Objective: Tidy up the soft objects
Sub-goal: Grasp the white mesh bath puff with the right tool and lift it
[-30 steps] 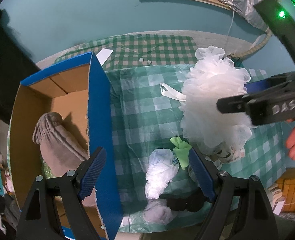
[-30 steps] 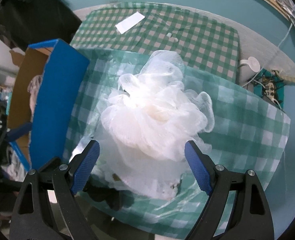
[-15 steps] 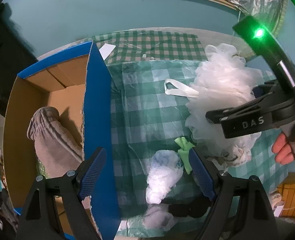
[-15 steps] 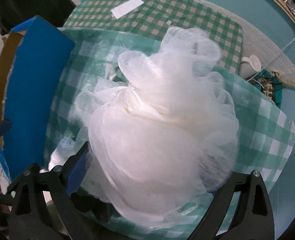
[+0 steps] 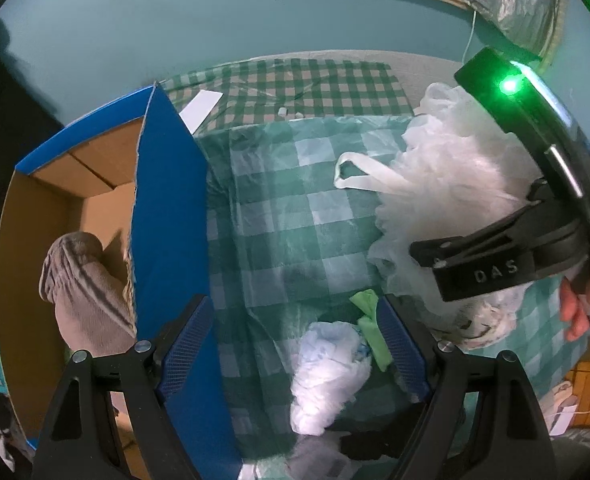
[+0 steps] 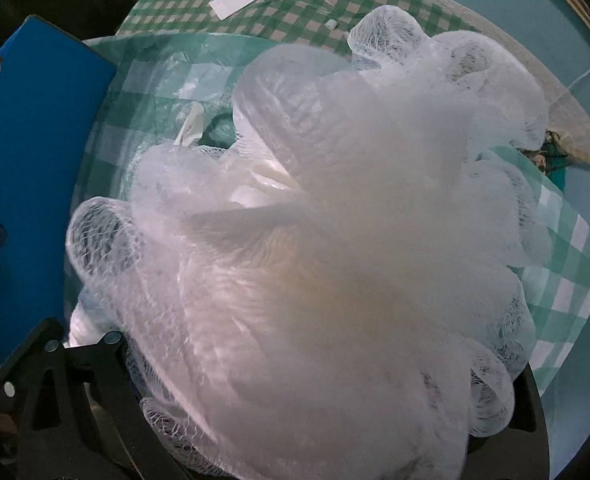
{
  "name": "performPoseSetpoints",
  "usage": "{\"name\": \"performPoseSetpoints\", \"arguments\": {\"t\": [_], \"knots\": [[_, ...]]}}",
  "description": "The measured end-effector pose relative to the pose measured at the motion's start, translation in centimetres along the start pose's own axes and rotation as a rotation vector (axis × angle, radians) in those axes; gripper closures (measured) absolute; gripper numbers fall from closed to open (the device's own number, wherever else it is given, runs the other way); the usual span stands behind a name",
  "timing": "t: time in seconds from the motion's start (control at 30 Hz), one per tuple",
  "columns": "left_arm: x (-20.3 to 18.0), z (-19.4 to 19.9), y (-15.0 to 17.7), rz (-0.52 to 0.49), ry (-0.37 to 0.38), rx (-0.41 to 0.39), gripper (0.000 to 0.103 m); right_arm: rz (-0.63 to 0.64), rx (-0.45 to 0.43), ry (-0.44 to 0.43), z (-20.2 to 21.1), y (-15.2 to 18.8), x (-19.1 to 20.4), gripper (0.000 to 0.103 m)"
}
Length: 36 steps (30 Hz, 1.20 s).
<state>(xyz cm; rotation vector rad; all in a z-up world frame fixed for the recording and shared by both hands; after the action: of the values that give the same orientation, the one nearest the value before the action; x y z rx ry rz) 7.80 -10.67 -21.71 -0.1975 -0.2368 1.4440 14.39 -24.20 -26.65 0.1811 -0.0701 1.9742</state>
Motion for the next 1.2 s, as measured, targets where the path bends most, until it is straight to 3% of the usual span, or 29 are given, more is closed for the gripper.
{"name": "performPoseSetpoints", "arguments": {"t": [0.23,0.47,0.63,0.83,1.2], "knots": [[-0.2,-0.6,-0.1,-0.023,0.024,0.013,0.018,-0.022,0.033,-0.021,-1.2,0.1,-0.5,0.008],[-0.7,0.3,0.3,-0.056,0.059,0.028,0.018,-0.001,0.058,0.019,-1.8,0.0,0.3,0.009],[-0.8,0.6,1.7,-0.075,0.075,0.058,0.018,0.033,0.02,0.055,-1.0,-0.4,1.4,0.029],[-1.2,0.3,3.1,-0.118,0.063,0.079,0.018,0.075,-0.045,0.069,0.3,0.0,2.9,0.043],[-2.5,-0.5,3.3,-0.144,0.061,0.126,0.012,0.041,-0.144,0.063,3.8,1.9,4.8,0.051]]}}
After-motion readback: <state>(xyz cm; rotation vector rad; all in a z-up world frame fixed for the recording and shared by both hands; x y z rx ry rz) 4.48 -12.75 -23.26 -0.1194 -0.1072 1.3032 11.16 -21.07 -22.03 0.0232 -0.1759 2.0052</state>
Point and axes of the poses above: each gripper's, at about its wrist camera, not at the fingertips, and z roughly against the way its jaws point, x to its left, y to its underside, the point moved 1 cm from there along -z, roughly the way its jaws point, and after that the axes turned 1 degree about z, right-handed, at the moved point
